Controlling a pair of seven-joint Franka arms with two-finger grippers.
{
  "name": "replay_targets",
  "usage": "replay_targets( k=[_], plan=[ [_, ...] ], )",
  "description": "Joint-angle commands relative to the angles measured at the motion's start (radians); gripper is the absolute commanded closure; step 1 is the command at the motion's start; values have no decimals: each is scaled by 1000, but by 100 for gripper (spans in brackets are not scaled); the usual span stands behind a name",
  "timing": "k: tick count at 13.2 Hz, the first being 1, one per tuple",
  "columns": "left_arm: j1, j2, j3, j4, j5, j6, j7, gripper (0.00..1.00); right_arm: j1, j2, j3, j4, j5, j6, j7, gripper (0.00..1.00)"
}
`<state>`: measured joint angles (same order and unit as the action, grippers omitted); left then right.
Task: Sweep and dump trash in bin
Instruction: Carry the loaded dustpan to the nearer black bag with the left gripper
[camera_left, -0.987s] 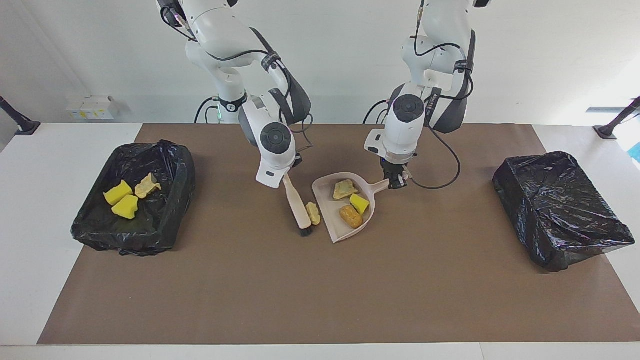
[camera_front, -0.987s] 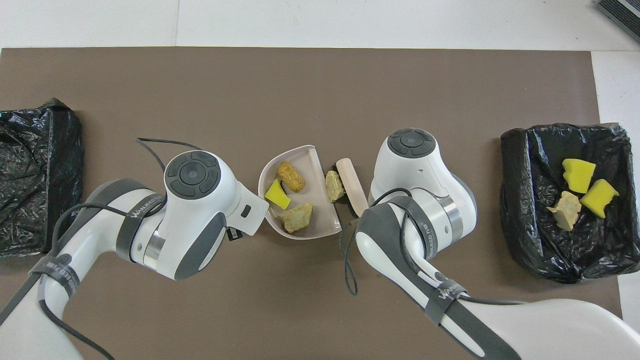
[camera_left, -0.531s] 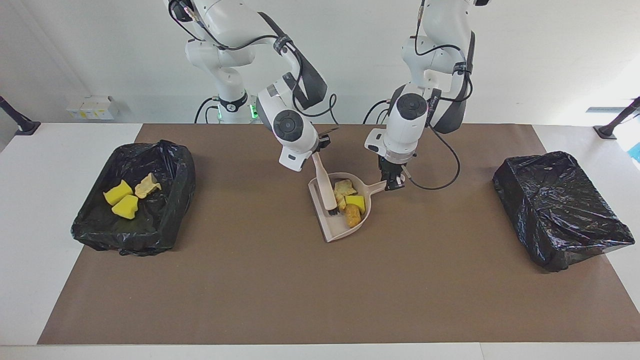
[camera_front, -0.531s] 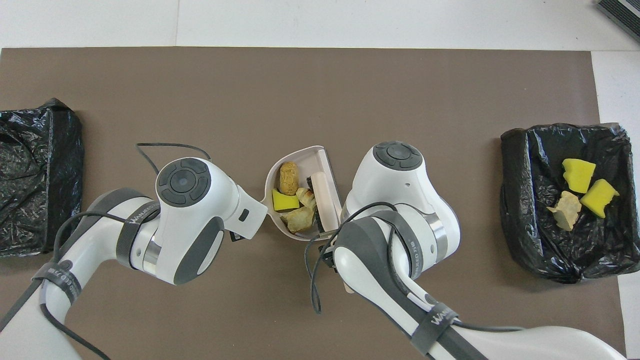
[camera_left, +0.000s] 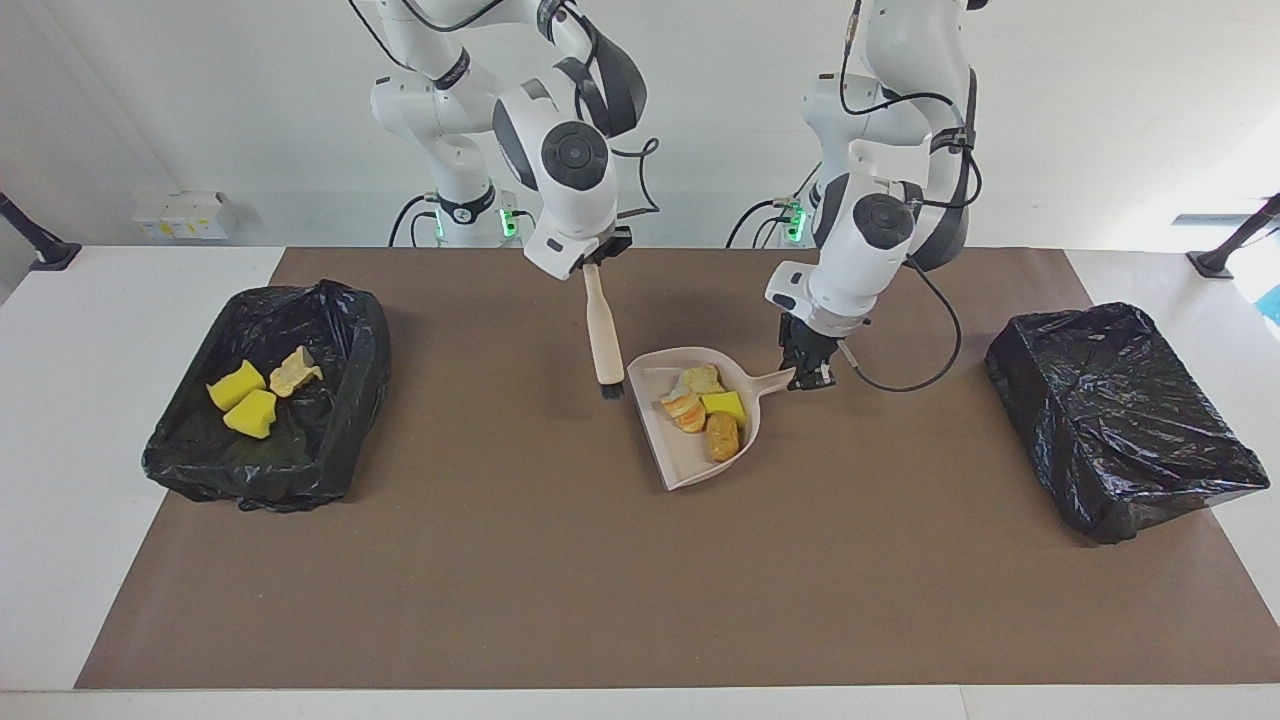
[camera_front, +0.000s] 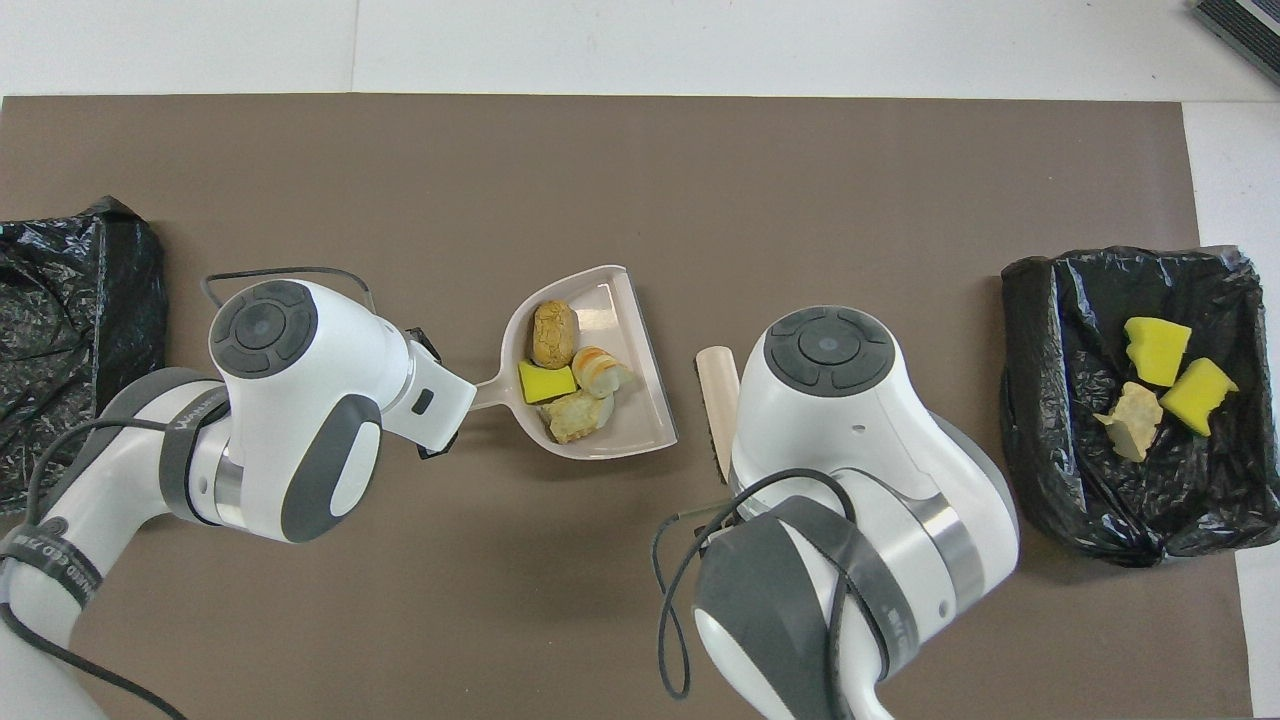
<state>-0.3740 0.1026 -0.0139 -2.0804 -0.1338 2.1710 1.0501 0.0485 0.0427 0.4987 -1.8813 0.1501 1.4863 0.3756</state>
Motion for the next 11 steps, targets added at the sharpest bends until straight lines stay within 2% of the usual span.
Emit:
replay_targets(
  k=[1, 4, 5, 7, 9, 11],
  plan=[
    [65, -15, -1, 86, -23, -132, 91, 100, 26, -79, 11, -79, 6, -12, 81, 100],
    [154, -15, 2, 173, -12, -238, 197, 100, 48, -196, 11, -256, 158, 125, 98, 100],
    [190, -14, 2, 204, -10, -264, 224, 100, 59, -210, 11, -297, 204, 185, 101, 100],
    [262, -6, 2, 259, 2, -310, 293, 100, 109, -192, 11, -317, 218, 268, 143, 100],
    [325, 6, 2, 328, 43, -367, 346, 100, 114, -161, 11, -317, 218, 316, 180, 100],
    [423, 17, 2, 342, 52, -366, 433, 100, 145, -124, 11, -317, 218, 350, 186, 100]
  ],
)
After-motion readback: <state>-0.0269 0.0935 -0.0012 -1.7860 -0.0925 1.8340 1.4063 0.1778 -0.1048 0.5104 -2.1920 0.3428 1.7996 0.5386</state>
